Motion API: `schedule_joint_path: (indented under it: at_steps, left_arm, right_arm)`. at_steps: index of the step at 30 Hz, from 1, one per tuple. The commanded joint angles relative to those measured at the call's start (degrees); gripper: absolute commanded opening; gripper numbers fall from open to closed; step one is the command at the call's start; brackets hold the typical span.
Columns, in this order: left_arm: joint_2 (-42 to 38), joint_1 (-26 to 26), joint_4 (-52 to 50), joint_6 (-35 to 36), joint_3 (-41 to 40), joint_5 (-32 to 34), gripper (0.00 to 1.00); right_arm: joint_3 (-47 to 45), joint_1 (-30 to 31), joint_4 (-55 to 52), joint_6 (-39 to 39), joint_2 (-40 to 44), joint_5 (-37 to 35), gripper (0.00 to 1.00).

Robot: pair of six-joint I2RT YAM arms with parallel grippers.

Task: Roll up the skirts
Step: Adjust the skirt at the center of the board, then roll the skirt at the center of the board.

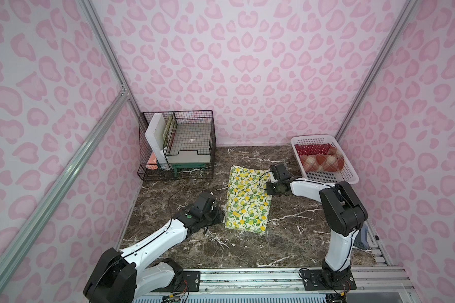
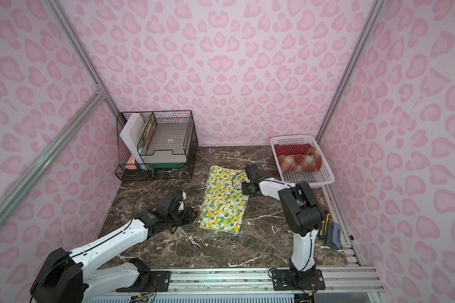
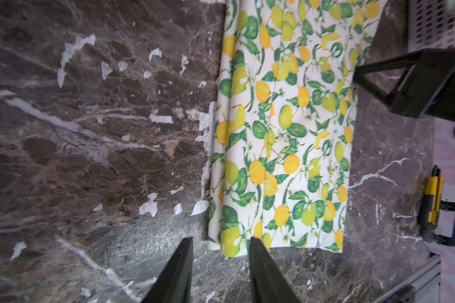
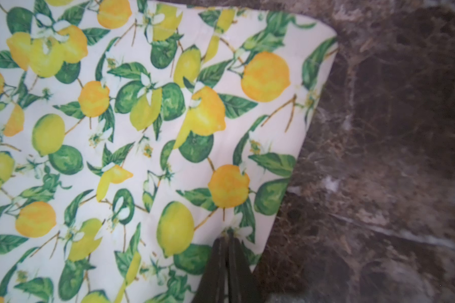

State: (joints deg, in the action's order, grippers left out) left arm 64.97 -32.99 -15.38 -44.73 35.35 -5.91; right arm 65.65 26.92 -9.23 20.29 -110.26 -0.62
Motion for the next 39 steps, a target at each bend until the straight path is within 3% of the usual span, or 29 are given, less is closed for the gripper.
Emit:
schedule_joint_path:
  at_steps: [1, 3, 6, 12, 18, 24, 39]
  left_arm:
    - [1.69, -0.05, 2.78, 1.03, 0.82, -8.20, 0.46]
    - [5.24, -0.05, 3.40, 1.63, 1.74, -12.70, 0.46]
    - [8.73, -0.05, 3.48, 2.06, 1.45, -13.36, 0.46]
    - [10.21, -0.05, -2.29, 1.69, 2.12, -6.58, 0.45]
    - [10.64, -0.21, -3.88, 0.82, 1.52, -5.03, 0.44]
    - [11.35, -0.39, 3.42, -3.70, -2.75, -7.53, 0.43]
    - [16.37, -0.54, 7.75, -3.74, -4.90, -8.21, 0.39]
  right_arm:
    - [0.09, 0.40, -4.17, -0.17, -0.12, 1.14, 0.10]
    - [0.15, 0.59, -4.30, -0.09, 0.02, 1.22, 0.10]
    - [0.09, 0.94, -4.30, -0.08, 0.31, 1.41, 0.10]
    - [-0.29, 0.99, -4.18, -0.08, 0.31, 1.50, 0.11]
    - [-0.03, 0.98, -4.04, -0.17, 0.04, 1.57, 0.11]
    - [0.30, 0.99, -4.00, -0.25, -0.39, 1.85, 0.11]
    - [-0.07, 1.03, -3.59, -0.25, -0.58, 2.25, 0.11]
